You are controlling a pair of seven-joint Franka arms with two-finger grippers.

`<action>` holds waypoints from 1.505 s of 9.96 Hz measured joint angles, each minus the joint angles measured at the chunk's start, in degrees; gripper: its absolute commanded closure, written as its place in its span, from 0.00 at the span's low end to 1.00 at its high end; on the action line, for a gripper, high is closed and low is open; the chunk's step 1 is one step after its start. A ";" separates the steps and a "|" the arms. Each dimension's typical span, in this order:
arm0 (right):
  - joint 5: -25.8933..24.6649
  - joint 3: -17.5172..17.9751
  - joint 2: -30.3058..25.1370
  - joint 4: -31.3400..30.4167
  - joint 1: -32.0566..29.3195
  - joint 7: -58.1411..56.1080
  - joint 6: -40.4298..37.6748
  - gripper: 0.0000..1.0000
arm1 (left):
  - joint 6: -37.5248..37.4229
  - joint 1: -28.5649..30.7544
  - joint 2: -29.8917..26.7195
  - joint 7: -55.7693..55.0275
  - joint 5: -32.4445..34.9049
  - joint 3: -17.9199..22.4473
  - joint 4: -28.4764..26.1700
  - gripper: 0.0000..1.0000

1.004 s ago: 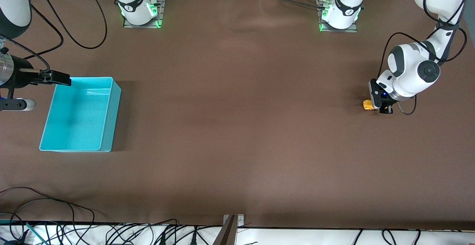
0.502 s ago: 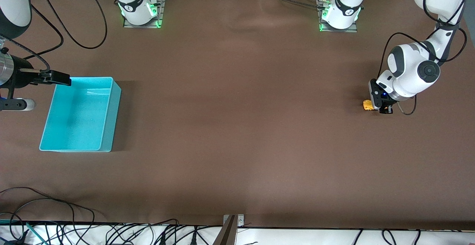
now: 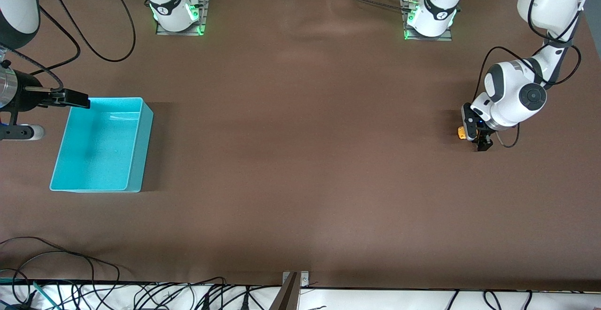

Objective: Wind up and store yellow beetle car
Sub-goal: 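Pull the car backward along the table with the left gripper, then open the left gripper, letting the car drive toward the cyan bin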

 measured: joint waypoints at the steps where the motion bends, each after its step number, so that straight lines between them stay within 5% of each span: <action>1: 0.00 0.00 0.00 0.00 0.00 0.00 0.00 0.00 | 0.00 -0.01 0.00 0.00 0.00 -0.02 0.12 0.00; 15: 0.00 0.00 0.00 0.00 0.00 -0.03 0.00 0.00 | -0.96 -0.41 -3.87 -0.27 -0.01 -1.19 1.44 0.00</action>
